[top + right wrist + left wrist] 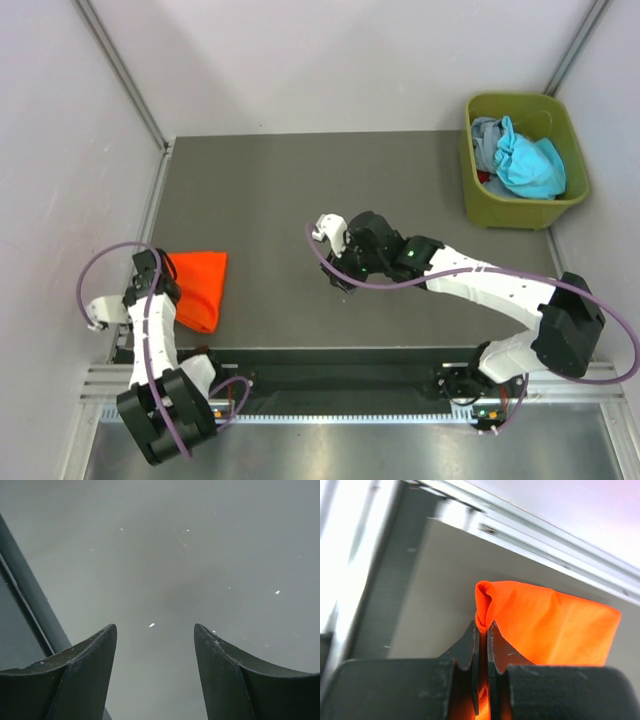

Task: Fold and stack the t-shirts
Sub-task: Neatly place the folded tshirt to the corner

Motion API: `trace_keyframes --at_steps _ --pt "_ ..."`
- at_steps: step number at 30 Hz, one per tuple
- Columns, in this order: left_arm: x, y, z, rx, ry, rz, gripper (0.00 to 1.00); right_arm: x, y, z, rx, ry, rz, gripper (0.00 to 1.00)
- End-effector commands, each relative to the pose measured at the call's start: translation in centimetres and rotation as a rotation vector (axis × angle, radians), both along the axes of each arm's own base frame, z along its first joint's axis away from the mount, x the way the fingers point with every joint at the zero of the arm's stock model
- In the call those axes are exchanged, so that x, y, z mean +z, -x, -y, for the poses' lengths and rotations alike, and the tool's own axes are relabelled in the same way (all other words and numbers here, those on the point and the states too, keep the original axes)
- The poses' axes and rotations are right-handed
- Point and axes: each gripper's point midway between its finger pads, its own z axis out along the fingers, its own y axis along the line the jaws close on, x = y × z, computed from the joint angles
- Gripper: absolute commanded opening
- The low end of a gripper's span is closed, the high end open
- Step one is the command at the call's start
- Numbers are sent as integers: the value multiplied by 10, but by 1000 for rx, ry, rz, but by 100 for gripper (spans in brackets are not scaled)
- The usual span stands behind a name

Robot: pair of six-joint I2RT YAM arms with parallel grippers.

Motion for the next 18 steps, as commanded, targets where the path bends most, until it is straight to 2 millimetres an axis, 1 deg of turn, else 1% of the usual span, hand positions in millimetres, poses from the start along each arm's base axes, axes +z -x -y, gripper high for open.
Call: trace_keyframes --at_steps 1,2,3,8,14,15,16,18 --pt "-6 38 -3 147 -30 -37 0 20 9 -11 36 -59 21 63" --pt "-9 46 -3 184 -30 -41 0 18 11 -11 39 -56 18 64" --pt "-6 50 -5 200 -46 -37 0 17 12 -11 40 -55 16 63" --pt "-9 61 -9 219 -51 -63 0 12 15 -10 47 -47 9 63" --pt "-13 60 -12 195 -42 -91 0 13 17 -13 54 -52 7 63" --pt "-13 57 -13 187 -42 -89 2 13 17 -13 55 -53 7 64" --pt "-14 56 -13 178 -38 -90 9 13 17 -13 55 -53 7 63" --pt "-16 53 -14 139 -32 -116 15 14 17 -13 54 -55 10 64"
